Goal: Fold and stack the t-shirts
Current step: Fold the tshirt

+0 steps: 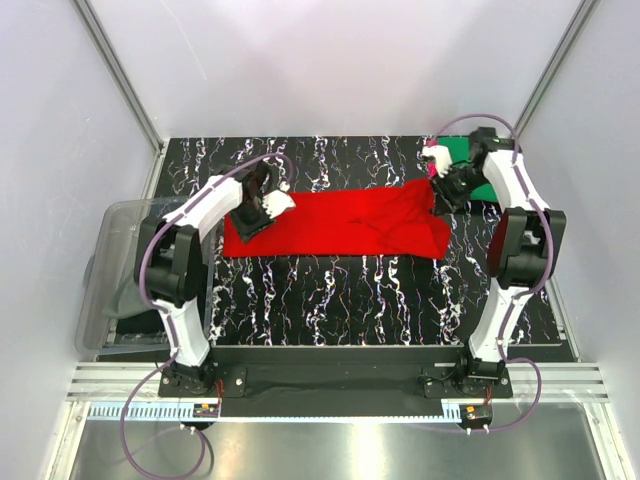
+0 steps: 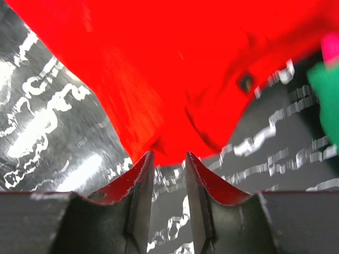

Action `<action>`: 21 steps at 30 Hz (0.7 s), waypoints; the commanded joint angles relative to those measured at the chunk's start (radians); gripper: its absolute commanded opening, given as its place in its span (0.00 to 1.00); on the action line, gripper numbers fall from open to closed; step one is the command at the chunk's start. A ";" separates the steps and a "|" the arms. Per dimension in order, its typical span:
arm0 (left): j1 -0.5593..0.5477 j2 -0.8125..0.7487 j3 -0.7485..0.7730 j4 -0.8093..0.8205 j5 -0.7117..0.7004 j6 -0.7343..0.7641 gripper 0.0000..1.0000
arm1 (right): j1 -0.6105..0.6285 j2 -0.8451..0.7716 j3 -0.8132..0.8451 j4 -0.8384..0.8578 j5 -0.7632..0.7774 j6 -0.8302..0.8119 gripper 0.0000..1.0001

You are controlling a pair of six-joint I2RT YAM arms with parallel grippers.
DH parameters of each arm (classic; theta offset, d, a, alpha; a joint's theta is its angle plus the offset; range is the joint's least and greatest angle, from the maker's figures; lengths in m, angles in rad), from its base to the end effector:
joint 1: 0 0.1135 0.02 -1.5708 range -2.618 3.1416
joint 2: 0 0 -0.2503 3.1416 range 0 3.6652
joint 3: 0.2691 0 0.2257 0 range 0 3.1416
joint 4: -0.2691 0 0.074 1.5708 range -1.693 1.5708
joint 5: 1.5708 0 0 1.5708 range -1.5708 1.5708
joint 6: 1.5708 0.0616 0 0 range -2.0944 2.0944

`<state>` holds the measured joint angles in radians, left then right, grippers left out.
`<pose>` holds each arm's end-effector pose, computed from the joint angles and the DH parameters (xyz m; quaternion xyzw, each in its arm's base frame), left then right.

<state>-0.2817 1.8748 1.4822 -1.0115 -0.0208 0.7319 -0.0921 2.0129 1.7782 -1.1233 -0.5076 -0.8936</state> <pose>0.3283 -0.0937 0.1908 0.4829 0.8716 0.0287 0.0788 0.3808 -0.0051 0.2225 -0.4000 0.8758 0.1713 0.2087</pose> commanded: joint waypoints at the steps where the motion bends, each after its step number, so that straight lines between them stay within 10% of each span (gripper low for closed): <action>1: -0.005 0.075 0.052 -0.012 0.048 -0.049 0.37 | 0.075 0.013 0.035 -0.007 -0.005 -0.013 0.36; 21: 0.010 0.181 0.076 0.021 0.068 -0.115 0.35 | 0.215 0.199 0.099 0.023 -0.020 0.030 0.33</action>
<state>-0.2771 2.0750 1.5616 -1.0035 0.0231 0.6273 0.0887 2.1937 1.8343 -1.1145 -0.5098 -0.8818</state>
